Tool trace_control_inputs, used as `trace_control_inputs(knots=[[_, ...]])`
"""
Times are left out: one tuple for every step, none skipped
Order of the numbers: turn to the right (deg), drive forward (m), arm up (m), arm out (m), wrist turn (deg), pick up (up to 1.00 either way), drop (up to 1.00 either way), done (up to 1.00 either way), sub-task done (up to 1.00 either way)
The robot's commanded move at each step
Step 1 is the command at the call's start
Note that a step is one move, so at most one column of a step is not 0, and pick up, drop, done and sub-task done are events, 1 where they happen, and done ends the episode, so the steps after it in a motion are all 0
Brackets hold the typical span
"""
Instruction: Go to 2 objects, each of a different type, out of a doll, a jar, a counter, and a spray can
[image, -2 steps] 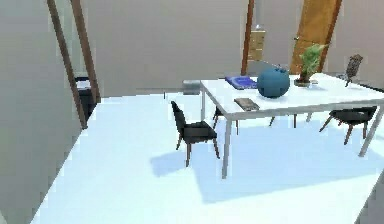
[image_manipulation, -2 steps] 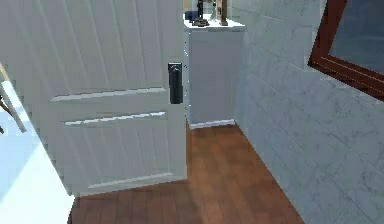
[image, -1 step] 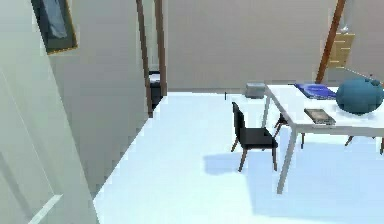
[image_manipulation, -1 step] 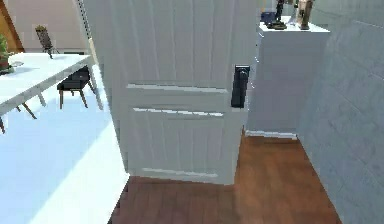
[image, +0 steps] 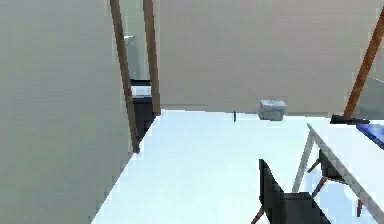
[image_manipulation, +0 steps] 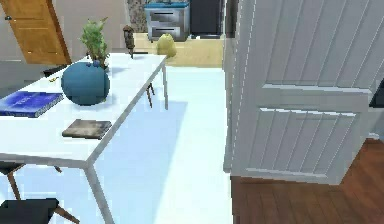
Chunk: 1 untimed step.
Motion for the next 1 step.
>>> trace_control_inputs(knots=[[-15.0, 0.00, 0.00, 0.00, 0.0, 0.00, 0.00, 0.00, 0.00]])
